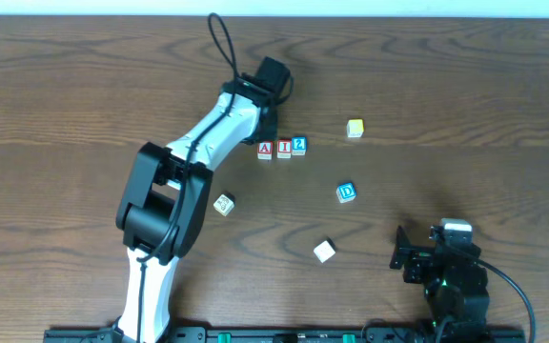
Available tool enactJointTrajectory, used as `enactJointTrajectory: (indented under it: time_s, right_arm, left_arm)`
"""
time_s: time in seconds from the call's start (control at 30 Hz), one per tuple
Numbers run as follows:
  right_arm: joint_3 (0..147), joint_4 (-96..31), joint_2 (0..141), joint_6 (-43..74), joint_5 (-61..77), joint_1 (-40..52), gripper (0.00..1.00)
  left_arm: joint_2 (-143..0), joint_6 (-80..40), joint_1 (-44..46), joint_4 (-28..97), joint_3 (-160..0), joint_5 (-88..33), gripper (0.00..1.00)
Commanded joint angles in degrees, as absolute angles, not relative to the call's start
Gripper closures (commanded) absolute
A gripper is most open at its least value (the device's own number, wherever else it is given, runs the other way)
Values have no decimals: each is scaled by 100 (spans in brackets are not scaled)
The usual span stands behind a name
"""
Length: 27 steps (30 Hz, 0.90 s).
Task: Spell out Ai2
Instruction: 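Lower the 'A' block left of 'I' and open the left gripper, then lift the left gripper up and away from the blocks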
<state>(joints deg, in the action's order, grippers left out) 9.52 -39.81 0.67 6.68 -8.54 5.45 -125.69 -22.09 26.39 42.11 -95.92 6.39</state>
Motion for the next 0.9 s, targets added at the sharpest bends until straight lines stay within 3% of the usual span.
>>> enactJointTrajectory:
  time_s: [0.0, 0.3, 0.87]
  right_arm:
    - [928, -3992, 32, 635, -834, 491, 1]
    - [928, -3990, 32, 635, -834, 491, 1]
    - [928, -3990, 32, 635, -836, 491, 1]
  left_arm:
    - [-12545, -2191, 2495, 4311, -9760, 740, 94]
    - [-12545, -2191, 2521, 4884, -9762, -117, 94]
    - [-12545, -2237, 2644, 4744, -9762, -403, 94]
